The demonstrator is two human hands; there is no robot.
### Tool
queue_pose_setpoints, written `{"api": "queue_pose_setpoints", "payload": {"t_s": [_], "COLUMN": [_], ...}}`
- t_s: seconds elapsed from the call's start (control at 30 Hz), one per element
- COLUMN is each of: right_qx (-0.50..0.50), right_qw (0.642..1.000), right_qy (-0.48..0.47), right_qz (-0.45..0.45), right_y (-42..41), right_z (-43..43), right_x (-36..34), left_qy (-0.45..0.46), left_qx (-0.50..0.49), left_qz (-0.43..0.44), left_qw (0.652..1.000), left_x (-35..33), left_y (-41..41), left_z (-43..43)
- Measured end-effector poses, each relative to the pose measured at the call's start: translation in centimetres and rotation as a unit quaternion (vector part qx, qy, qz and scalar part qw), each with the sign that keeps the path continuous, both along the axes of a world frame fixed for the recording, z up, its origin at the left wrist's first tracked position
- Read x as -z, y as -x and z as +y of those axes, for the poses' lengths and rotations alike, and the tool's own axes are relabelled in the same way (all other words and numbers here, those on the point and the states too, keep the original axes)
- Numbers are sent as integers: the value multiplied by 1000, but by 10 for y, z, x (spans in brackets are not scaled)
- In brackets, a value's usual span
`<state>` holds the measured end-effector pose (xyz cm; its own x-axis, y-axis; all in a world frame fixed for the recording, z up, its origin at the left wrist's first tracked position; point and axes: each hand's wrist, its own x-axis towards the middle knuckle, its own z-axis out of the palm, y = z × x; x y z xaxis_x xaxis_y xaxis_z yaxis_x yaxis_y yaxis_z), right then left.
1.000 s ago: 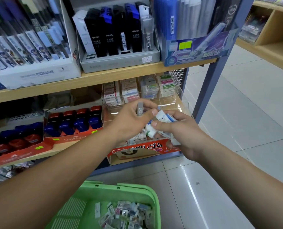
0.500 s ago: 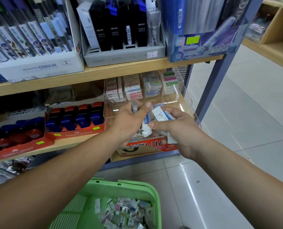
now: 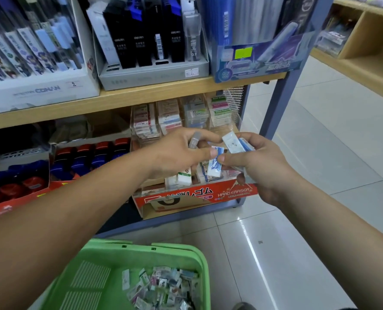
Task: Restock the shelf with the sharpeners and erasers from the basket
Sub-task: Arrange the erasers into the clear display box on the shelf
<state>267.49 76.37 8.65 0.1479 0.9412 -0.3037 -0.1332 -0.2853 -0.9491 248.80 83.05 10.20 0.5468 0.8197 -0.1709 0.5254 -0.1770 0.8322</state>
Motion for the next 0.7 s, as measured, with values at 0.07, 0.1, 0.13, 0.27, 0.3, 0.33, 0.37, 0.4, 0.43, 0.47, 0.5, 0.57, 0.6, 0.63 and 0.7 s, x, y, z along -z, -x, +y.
{"api": "queue_pose_setpoints", "payload": {"t_s": [0.07,0.1,0.13,0.27,0.3,0.33,0.37,0.4,0.43,0.47,0.5,0.57,0.6,0.63,0.7], "right_qx": [24,48,78,179,191,198,201,201,201,202,203,208,211,212,213], "right_qw": [999,998,997,983,981,979,979,979,979,979,979,978,977,977,977], "right_qy": [-11,-15,-15,-21,-25,-28,-29,-28,-26,-24,-22,-22,-24,-26,-26], "right_qz": [-22,-23,-21,-23,-25,-27,-28,-27,-26,-25,-25,-21,-15,-11,-8], "right_y": [-7,-11,-16,-37,-41,-43,-45,-46,-47,-48,-49,-52,-52,-53,-55], "right_z": [-4,-4,-4,-2,-2,-2,-2,-3,-3,-3,-2,-2,-1,-1,-1], "right_x": [-1,0,0,6,8,9,11,14,16,17,18,20,20,20,22], "left_qy": [12,9,5,-9,-21,-33,-51,-71,-93,-117,-139,-177,-188,-198,-223], "left_qx": [32,34,27,-34,-45,-52,-54,-53,-48,-38,-22,8,17,18,6], "left_qz": [28,38,40,60,73,82,88,94,103,119,145,197,212,223,249], "left_qw": [999,999,999,998,996,995,993,992,989,985,979,964,959,954,942], "left_x": [-4,-4,-4,9,14,18,21,24,25,26,27,30,31,32,34], "left_y": [-9,-14,-20,-44,-49,-55,-61,-65,-69,-73,-77,-82,-83,-83,-84], "left_z": [3,4,7,14,14,14,14,15,16,17,18,19,20,21,23]}}
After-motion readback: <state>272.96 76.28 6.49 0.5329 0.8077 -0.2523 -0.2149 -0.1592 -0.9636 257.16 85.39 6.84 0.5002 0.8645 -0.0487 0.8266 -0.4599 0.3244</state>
